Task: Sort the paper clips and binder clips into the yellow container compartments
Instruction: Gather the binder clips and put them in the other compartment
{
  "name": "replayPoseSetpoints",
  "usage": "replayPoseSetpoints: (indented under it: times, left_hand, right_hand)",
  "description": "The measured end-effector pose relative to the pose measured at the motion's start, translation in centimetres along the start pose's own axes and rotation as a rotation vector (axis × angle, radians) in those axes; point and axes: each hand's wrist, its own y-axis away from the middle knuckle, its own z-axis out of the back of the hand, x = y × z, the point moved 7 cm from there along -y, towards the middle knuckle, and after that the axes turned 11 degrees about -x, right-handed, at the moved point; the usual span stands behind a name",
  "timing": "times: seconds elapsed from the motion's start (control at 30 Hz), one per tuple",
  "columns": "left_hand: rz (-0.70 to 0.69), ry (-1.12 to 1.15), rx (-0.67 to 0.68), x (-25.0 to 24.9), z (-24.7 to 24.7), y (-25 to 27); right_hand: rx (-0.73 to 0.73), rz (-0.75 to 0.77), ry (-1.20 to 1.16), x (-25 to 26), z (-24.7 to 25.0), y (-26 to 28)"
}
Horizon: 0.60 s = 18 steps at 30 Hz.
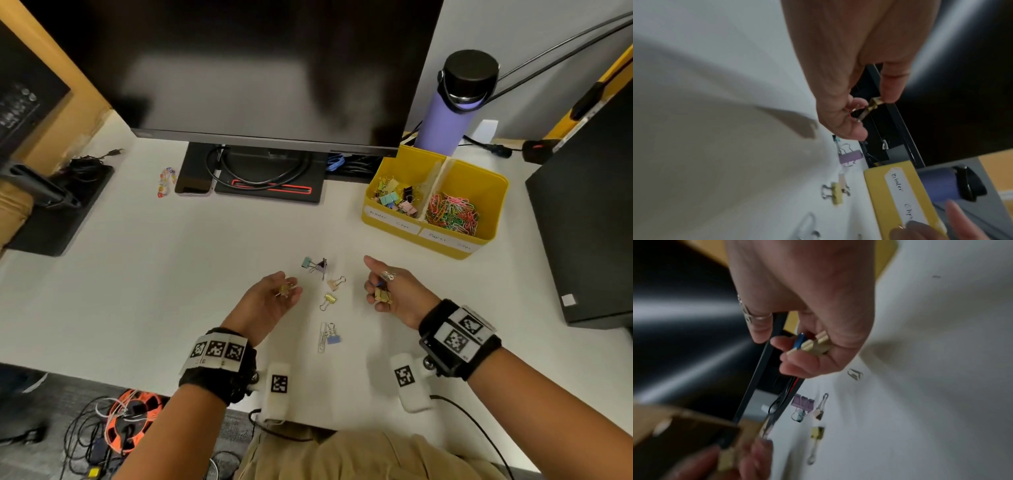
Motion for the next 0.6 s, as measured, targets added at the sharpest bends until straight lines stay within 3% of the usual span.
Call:
replayPoseSetpoints:
  times: [0.13,0.23,0.3,0.4,0.47,0.6]
  left_hand:
    - [0.05,0.148,0.054,-0.7,-2.9,-0.2]
    - [-0.054,0.041,0.02,-2.4,-4.6,-0.9]
    - [-0.254,-0.332,-0.062,-3.9,-5.1,-1.6]
    - [-0.622,-1.247,-0.064,-4.5,-6.9,-2.3]
    - [-0.693,-1.685,-0.008,-3.2,-7.4,-3.0]
    - [-0.625,-1.785,0.022,-2.1,-6.2,-4.2]
  right_hand:
    - [-0.056,0.35,0.473,2.0,-2.0,-0.7]
    - [-0.067,0.515,0.78,2.4,-3.7,-1.3]
    - [-0.048,0.52,0.915,2.0,-5.0,-1.6]
    - [-0.032,0.546,1.125,1.1,-6.7,-2.2]
    - [-0.021,0.522,1.13,0.4,-7.3,-2.7]
    - [-0.012,0.542,1.16,0.7,-7.3,-3.3]
